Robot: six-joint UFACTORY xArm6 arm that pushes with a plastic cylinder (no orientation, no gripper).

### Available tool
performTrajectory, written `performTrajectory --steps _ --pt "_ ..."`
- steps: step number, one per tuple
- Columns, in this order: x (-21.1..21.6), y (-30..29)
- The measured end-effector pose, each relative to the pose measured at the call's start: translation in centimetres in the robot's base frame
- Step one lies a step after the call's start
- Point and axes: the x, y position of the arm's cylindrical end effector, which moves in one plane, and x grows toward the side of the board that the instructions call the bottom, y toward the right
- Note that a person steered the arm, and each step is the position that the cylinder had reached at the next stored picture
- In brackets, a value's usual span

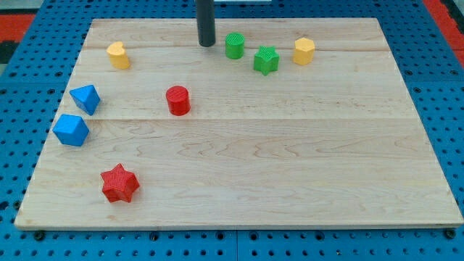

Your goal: Place the green circle to the left of the green star

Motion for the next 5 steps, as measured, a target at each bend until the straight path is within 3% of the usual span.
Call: performTrajectory --steps 1,2,5 --pt "-1.8 2.2" --pt "-3.0 10.1" --pt "3.1 6.8"
